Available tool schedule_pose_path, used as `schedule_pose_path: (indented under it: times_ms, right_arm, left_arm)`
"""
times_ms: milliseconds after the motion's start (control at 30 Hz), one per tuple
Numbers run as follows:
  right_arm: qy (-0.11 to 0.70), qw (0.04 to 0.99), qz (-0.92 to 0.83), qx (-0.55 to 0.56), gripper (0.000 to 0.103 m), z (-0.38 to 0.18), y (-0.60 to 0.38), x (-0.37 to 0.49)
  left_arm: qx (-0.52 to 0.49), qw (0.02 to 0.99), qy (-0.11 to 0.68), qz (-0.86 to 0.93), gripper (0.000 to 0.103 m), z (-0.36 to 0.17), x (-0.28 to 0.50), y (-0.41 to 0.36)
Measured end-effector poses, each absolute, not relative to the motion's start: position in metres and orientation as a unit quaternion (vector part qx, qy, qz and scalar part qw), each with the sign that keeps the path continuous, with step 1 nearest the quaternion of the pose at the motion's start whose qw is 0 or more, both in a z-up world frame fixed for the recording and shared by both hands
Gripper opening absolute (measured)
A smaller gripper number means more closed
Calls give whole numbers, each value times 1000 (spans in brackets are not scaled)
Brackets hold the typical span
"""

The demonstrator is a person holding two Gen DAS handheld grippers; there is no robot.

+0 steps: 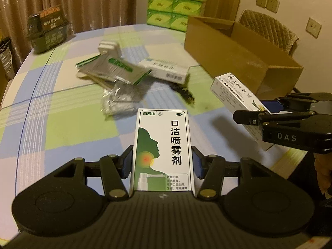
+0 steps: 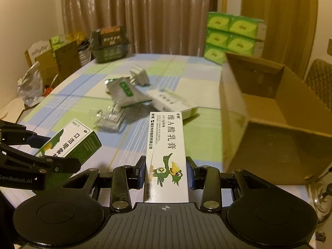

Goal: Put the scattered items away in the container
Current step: 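Carry the spray box in the left tool while the right tool carries the cream box to the cardboard box, then lower both boxes into the cardboard box and open both tools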

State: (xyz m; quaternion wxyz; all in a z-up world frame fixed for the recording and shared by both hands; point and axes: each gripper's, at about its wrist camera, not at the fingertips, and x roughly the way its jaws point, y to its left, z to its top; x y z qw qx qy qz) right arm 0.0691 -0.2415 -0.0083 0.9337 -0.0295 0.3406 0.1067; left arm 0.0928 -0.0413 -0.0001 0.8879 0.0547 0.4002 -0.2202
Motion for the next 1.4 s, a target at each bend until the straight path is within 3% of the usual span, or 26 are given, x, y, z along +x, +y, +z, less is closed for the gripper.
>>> schedule_pose_path:
  times_ms: [733,1400]
  right_arm:
    - [276,961,14,-13,35,57,-341,78]
    - [268,963,-13,-6,36,65,-399,123]
  left_arm:
    - [57,888,340,-305,51,63,110,-146]
    - [61,875,325,-353,51,74,153,-242]
